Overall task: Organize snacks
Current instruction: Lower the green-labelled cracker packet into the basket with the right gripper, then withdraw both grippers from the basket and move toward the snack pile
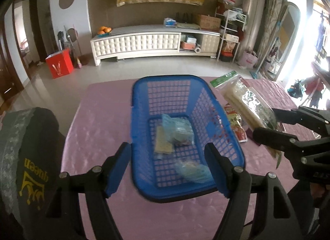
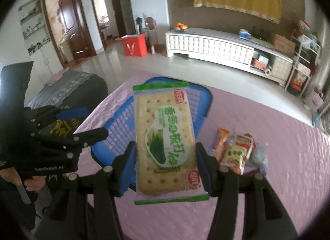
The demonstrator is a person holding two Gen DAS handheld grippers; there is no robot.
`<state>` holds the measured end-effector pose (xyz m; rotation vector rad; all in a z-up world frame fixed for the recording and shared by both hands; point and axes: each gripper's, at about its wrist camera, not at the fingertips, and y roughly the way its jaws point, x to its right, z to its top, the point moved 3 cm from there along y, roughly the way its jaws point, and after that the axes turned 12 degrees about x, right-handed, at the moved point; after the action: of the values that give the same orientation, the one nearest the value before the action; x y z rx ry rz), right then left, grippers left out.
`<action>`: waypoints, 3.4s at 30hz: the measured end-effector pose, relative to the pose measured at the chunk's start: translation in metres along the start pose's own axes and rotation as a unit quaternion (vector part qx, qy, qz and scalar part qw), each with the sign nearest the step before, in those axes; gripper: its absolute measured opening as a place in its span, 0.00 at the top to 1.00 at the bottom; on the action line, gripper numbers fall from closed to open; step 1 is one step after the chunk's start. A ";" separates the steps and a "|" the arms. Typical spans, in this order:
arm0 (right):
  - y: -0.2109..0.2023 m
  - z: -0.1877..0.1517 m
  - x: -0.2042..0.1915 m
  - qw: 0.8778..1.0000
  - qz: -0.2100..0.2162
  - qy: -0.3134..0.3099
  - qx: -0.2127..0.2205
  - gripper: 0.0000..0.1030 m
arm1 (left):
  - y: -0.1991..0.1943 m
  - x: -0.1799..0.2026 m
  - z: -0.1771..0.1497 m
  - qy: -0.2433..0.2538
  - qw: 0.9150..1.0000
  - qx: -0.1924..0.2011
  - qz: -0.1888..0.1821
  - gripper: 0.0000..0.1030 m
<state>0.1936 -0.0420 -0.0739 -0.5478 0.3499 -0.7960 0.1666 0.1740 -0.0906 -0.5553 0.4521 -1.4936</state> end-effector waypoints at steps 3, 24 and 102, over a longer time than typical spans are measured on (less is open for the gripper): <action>0.012 0.004 -0.010 1.000 0.011 -0.019 -0.006 0.42 | -0.003 -0.012 -0.005 -0.003 1.000 0.000 0.010 0.31; 0.107 -0.019 -0.018 0.976 0.043 -0.177 -0.119 0.41 | 0.030 -0.061 -0.038 -0.059 0.998 -0.031 0.013 0.31; -0.093 -0.099 0.159 0.995 -0.094 -0.008 -0.033 0.04 | 0.027 0.245 -0.026 0.129 0.989 0.005 -0.068 0.00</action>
<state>0.1954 -0.2473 -0.1136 -0.6567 0.3134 -0.9638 0.1815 -0.0723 -0.1142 -0.3919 0.6171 -1.7075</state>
